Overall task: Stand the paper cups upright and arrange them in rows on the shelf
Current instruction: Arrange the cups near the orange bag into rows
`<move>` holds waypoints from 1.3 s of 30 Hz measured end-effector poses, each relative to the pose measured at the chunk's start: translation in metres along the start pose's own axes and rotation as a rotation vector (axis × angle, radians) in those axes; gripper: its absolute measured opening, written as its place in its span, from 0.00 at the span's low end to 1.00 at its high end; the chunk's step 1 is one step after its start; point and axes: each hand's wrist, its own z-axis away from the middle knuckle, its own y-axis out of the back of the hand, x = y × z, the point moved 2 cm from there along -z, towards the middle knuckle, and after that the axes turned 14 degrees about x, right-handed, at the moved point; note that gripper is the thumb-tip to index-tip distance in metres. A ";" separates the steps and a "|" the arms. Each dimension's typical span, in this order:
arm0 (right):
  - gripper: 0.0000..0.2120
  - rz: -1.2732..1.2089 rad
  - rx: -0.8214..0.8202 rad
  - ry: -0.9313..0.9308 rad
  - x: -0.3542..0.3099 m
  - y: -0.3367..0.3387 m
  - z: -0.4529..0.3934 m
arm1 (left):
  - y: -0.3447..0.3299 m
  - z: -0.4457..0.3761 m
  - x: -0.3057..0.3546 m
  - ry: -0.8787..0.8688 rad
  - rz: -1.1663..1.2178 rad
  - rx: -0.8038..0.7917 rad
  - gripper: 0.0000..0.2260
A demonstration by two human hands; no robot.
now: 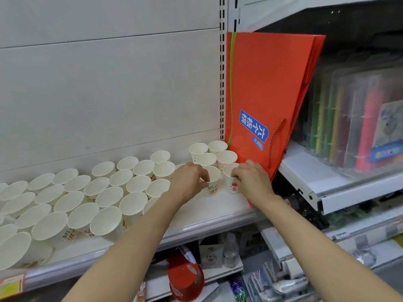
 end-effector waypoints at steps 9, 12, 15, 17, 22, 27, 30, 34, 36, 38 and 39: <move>0.05 -0.155 0.170 -0.007 0.004 -0.009 -0.004 | 0.010 0.004 -0.013 -0.035 0.052 0.077 0.09; 0.01 -0.300 0.302 0.062 -0.011 -0.008 -0.020 | 0.034 0.004 -0.052 0.138 0.018 0.183 0.03; 0.02 -0.350 0.245 0.166 -0.042 -0.022 -0.042 | 0.058 0.006 -0.104 0.361 -0.051 0.230 0.03; 0.04 -0.358 0.155 0.218 -0.064 -0.032 -0.059 | 0.068 0.006 -0.131 0.438 -0.094 0.218 0.03; 0.09 -0.277 -0.203 0.342 -0.109 -0.060 -0.084 | 0.069 -0.011 -0.161 0.480 -0.120 0.132 0.04; 0.11 -0.239 -0.204 0.403 -0.128 -0.085 -0.089 | 0.048 -0.042 -0.158 0.431 -0.079 0.019 0.05; 0.07 -0.259 -0.150 0.415 -0.127 -0.088 -0.087 | 0.033 -0.060 -0.146 0.410 -0.111 -0.051 0.11; 0.07 -0.313 -0.086 0.412 -0.116 -0.076 -0.080 | 0.018 -0.073 -0.137 0.428 -0.188 -0.150 0.14; 0.07 -0.311 -0.080 0.392 -0.110 -0.069 -0.078 | 0.011 -0.076 -0.136 0.405 -0.196 -0.192 0.10; 0.07 -0.302 -0.073 0.349 -0.104 -0.065 -0.076 | 0.006 -0.079 -0.133 0.363 -0.174 -0.204 0.05; 0.07 -0.299 -0.068 0.322 -0.101 -0.063 -0.076 | 0.004 -0.081 -0.130 0.335 -0.152 -0.200 0.03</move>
